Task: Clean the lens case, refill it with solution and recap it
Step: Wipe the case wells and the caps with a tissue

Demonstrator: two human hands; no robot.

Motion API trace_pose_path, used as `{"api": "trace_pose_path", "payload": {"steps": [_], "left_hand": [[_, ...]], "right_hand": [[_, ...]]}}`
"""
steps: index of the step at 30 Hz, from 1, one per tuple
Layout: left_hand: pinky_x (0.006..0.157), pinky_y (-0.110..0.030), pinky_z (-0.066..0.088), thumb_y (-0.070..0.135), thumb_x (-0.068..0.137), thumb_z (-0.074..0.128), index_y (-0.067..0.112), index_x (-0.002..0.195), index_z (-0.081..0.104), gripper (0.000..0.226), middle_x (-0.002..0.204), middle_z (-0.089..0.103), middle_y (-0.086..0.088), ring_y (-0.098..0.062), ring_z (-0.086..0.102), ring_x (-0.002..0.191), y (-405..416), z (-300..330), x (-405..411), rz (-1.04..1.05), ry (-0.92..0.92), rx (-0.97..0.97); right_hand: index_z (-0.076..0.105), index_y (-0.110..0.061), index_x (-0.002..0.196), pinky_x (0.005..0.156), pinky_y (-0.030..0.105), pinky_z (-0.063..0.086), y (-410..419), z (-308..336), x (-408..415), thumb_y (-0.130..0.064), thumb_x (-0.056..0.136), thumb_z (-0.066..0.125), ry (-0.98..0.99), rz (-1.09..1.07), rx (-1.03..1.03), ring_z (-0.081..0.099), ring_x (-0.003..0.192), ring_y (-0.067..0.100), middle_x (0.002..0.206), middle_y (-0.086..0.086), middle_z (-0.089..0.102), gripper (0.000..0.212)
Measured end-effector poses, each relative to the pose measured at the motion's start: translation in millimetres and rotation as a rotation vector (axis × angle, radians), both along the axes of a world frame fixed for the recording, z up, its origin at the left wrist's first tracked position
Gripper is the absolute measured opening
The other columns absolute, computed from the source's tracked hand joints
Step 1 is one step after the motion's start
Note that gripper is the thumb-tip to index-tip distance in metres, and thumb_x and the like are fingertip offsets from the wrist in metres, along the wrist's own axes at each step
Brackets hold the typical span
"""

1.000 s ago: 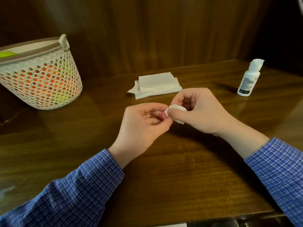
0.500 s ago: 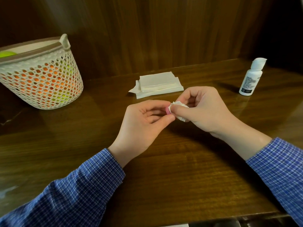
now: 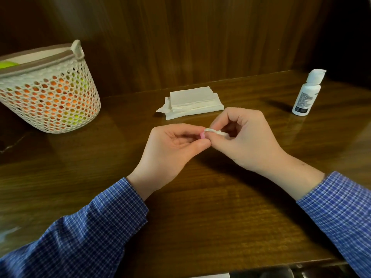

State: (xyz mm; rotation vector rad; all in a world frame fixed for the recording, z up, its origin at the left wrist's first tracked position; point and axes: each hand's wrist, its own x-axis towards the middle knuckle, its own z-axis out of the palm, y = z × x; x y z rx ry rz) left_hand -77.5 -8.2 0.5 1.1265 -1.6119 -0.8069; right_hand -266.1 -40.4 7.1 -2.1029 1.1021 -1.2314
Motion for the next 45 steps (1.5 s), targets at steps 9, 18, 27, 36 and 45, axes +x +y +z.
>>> {"api": "trace_pose_path", "payload": {"steps": [9, 18, 27, 36, 45], "left_hand": [[0.070, -0.025, 0.060, 0.026, 0.091, 0.061, 0.007, 0.096, 0.080, 0.028, 0.086, 0.071, -0.010, -0.016, 0.071, 0.080, -5.7, 12.9, 5.6, -0.339, 0.424, 0.595], [0.080, -0.027, 0.061, 0.032, 0.089, 0.065, 0.006, 0.114, 0.077, 0.038, 0.112, 0.077, -0.016, -0.024, 0.075, 0.101, -10.8, 13.6, 3.3, -0.343, 0.416, 0.611], [0.080, -0.027, 0.063, 0.007, 0.089, 0.076, 0.017, 0.120, 0.071, 0.033, 0.102, 0.079, 0.004, -0.015, 0.077, 0.096, 1.3, 0.0, -5.9, -0.025, -0.012, -0.055], [0.074, -0.021, 0.063, 0.017, 0.095, 0.070, 0.027, 0.118, 0.073, 0.025, 0.091, 0.079, 0.011, -0.004, 0.076, 0.086, 2.6, 3.3, -5.8, 0.049, -0.202, -0.040], [0.069, -0.024, 0.061, 0.028, 0.095, 0.058, 0.003, 0.111, 0.072, 0.033, 0.086, 0.076, -0.010, -0.024, 0.078, 0.088, -4.3, 24.4, 7.9, -0.328, 0.272, 0.641]], "right_hand": [[0.076, -0.007, 0.087, 0.066, 0.026, 0.056, 1.1, 0.5, -2.4, -0.011, 0.087, 0.079, 0.030, 0.109, -0.304, 0.068, 0.079, 0.013, 0.085, 0.001, 0.073, 0.004], [0.074, -0.016, 0.084, 0.067, 0.037, 0.057, -0.4, 2.9, -3.4, -0.025, 0.084, 0.083, -0.038, 0.008, -0.058, 0.068, 0.076, 0.017, 0.080, -0.005, 0.074, 0.013], [0.074, -0.015, 0.076, 0.060, 0.028, 0.057, -4.0, 6.8, 0.4, -0.028, 0.080, 0.087, -0.178, -0.029, 0.188, 0.068, 0.068, 0.016, 0.070, 0.001, 0.073, 0.019], [0.074, -0.021, 0.077, 0.061, 0.019, 0.056, -2.9, 2.5, 1.9, -0.029, 0.084, 0.083, -0.099, -0.059, 0.160, 0.067, 0.072, 0.013, 0.071, -0.004, 0.072, 0.014], [0.077, -0.007, 0.090, 0.074, 0.029, 0.059, 3.5, 1.3, 0.5, -0.010, 0.088, 0.079, 0.012, 0.065, -0.246, 0.071, 0.086, 0.011, 0.089, 0.000, 0.076, 0.004]]}}
